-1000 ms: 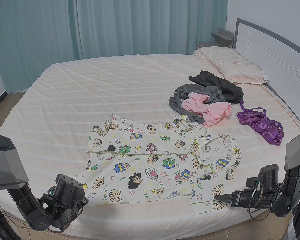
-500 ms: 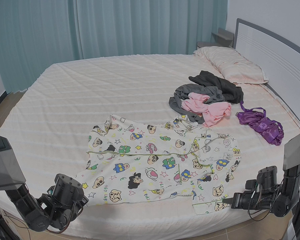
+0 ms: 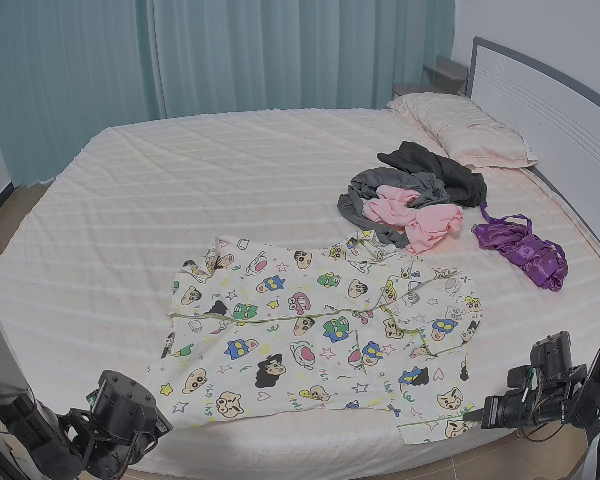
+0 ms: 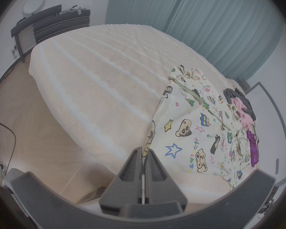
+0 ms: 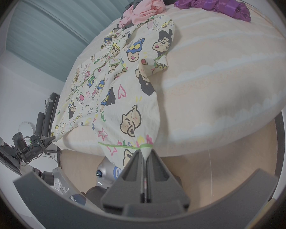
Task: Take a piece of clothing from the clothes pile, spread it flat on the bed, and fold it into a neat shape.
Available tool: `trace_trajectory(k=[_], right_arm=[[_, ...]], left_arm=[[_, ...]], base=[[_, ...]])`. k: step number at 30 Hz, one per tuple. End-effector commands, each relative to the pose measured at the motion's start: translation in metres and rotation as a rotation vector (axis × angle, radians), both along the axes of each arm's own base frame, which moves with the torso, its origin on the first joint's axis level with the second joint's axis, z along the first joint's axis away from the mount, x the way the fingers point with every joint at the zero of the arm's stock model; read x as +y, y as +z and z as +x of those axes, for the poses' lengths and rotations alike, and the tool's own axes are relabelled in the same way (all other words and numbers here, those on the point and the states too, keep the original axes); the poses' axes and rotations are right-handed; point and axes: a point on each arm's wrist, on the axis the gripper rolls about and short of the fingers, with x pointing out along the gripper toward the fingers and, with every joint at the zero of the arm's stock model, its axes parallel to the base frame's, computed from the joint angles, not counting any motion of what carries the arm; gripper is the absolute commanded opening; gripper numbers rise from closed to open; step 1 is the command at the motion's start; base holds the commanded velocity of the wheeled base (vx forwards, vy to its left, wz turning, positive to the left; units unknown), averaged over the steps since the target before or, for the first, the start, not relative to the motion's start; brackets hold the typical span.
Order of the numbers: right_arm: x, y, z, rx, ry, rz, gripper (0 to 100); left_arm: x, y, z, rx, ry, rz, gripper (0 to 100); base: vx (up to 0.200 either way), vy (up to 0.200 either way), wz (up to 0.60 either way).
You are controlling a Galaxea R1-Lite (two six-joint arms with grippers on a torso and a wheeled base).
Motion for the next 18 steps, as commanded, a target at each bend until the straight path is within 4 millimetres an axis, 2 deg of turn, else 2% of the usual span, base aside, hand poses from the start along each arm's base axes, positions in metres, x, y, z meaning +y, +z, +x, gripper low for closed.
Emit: trace_trajectory(k=[1,12,17,18], right_arm=[[-0.004,0.013,-0.010,-0.036,0.002,-0.005,0],[-0.007,0.011,-0.022,0.045,0.045,-0.050,0],[-0.007,0.010,-0.024,0.068,0.057,-0.059,0],[-0.007,0.009,-0.026,0.077,0.065,-0.065,0]], left_arm=[[0.003,-0.004,-0.016,0.047,-0.037,0.029,0],[-0.002,-0.011,-0.034,0.146,-0.087,0.066,0],[-0.004,-0.014,-0.036,0.162,-0.091,0.073,0],[-0.004,-0.015,-0.036,0.168,-0.091,0.077,100]], base=[[0.000,0.000,0.00],[0.000,0.000,0.00],[0.000,0.000,0.00],[0.000,0.000,0.00]])
